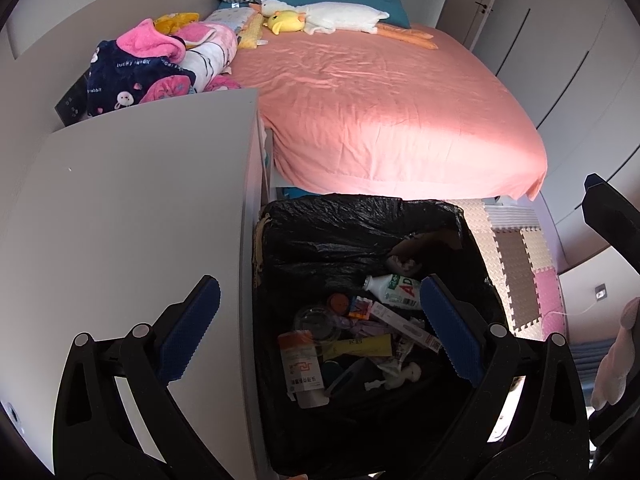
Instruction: Collect trash
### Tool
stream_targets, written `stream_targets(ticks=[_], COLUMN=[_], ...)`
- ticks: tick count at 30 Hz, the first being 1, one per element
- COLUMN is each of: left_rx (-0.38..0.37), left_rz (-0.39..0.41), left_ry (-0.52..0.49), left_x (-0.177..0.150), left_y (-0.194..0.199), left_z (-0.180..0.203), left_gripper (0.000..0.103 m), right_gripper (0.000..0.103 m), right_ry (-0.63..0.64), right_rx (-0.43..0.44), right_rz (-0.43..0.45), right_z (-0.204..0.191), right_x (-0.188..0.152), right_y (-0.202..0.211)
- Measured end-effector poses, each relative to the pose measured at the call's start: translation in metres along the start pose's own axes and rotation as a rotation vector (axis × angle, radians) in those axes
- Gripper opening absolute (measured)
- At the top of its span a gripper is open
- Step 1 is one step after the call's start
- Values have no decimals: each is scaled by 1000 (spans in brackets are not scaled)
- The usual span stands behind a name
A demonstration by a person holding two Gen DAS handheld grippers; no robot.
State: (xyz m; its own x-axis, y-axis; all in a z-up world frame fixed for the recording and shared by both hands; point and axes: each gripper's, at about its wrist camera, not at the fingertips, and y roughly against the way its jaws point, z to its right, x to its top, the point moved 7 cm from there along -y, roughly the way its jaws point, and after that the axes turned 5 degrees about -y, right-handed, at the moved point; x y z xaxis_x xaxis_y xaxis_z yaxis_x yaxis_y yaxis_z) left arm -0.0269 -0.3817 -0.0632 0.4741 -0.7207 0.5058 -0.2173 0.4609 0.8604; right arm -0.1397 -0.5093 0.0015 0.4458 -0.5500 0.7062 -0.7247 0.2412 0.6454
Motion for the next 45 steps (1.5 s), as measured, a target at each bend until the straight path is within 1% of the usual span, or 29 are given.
stream_targets(ticks=[13,16,18,27,31,34,37,45], left_rx=[-13,12,15,-18,-29,-20,-26,-22], left_rz=[-14,-18,-20,-11,-24,-28,-26,-1], left_ry=[8,-16,-25,19,49,41,38,43], left_x=[-5,-6,-8,-10,-12,-13,-15,-16], left_y=[-1,-2,-1,0,-2,-3,-2,1], left_z=[1,2,3,-2,-3,-2,0,0], left_gripper=[97,97,97,97,97,97,97,97], right_gripper=[100,100,100,100,100,100,100,100], right_ry=[3,1,2,8,7,10,9,9], right_rx=[-1,0,1,2,2,1,2,3], right_rz=[2,1,0,-5,-7,-7,-8,-8], right_z=[0,0,0,0,1,2,3,3], right_x=[-2,-3,-4,-6,-8,-8,-10,-11], right_y=[2,2,3,6,8,9,10,12])
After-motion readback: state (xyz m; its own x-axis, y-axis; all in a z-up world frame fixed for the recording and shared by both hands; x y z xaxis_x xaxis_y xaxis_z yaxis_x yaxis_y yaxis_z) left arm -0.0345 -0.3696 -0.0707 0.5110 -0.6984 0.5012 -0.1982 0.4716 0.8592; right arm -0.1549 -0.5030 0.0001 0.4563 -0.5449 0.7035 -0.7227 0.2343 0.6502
